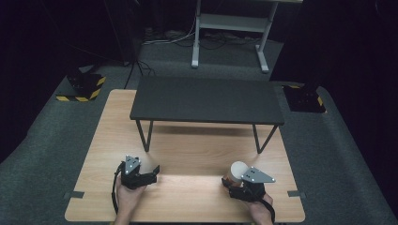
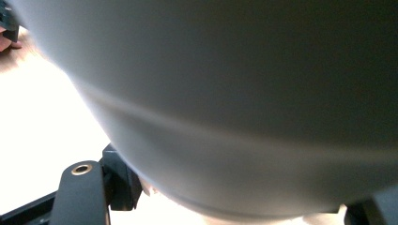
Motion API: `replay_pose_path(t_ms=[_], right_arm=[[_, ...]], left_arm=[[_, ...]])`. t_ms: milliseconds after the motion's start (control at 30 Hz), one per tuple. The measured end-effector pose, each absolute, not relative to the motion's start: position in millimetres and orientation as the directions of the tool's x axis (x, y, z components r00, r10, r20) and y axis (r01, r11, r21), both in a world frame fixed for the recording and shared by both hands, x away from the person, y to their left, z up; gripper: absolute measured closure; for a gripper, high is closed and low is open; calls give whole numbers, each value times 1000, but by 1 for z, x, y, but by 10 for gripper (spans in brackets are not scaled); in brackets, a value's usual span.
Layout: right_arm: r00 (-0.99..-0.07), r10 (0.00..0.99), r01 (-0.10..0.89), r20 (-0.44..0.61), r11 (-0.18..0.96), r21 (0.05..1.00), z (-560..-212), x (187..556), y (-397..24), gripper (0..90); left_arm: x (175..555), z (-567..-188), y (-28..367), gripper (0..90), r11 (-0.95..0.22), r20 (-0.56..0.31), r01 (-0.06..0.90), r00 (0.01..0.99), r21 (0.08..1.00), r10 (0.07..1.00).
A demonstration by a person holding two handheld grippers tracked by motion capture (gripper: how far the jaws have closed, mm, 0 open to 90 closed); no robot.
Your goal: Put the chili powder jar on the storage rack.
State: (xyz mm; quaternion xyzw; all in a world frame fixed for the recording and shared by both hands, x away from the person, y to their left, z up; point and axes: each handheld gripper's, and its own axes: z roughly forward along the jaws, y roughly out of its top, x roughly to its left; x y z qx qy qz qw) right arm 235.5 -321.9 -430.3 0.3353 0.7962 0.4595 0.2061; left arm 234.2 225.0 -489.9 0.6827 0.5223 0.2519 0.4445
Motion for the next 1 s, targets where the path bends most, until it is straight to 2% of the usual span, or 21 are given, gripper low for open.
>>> replay_pose_path(t_ms=[233, 1000], right_arm=[[-709, 703, 323, -51, 388, 863, -400, 241, -327, 292], [-754, 653, 238, -71, 373, 897, -288, 271, -346, 291]], left_arm=[[234, -490, 225, 32, -59, -120, 489, 328, 870, 937], [235, -490, 225, 32, -59, -123, 492, 330, 869, 936]])
